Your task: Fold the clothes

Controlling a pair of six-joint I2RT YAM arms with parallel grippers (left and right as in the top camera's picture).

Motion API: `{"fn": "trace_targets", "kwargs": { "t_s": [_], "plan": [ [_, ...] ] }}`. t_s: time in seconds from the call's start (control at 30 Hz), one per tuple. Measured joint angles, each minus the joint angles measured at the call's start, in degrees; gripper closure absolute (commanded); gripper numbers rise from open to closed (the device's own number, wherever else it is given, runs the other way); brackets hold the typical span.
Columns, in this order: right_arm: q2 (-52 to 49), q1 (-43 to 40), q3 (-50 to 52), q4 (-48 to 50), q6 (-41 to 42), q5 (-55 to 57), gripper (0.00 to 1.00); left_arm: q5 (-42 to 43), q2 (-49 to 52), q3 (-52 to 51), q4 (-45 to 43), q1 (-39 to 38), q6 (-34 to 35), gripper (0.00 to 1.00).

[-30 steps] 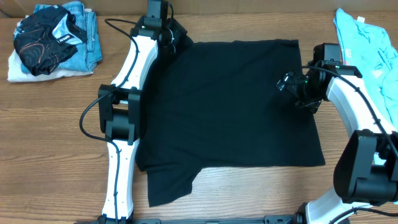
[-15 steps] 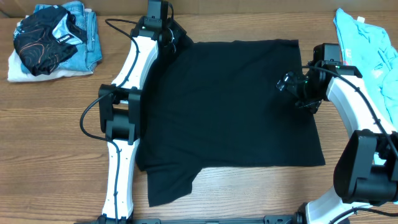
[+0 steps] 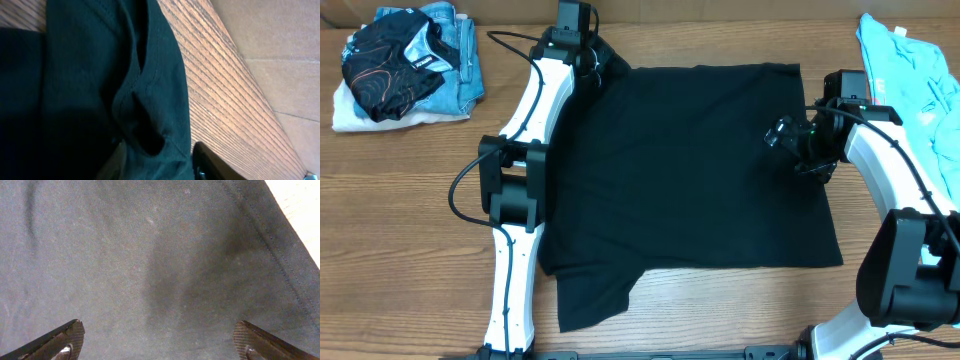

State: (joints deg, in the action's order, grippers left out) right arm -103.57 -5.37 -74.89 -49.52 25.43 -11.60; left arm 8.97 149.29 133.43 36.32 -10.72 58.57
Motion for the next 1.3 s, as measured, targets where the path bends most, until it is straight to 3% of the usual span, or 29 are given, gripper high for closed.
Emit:
{"fn": "trace_targets", "kwargs": {
  "t_s": [1.3],
  "plan": [
    [0.00, 0.00, 0.00, 0.02, 0.00, 0.04, 0.00, -1.11, 0.00, 0.00, -0.28, 0.00, 0.02, 0.59]
  ]
}}
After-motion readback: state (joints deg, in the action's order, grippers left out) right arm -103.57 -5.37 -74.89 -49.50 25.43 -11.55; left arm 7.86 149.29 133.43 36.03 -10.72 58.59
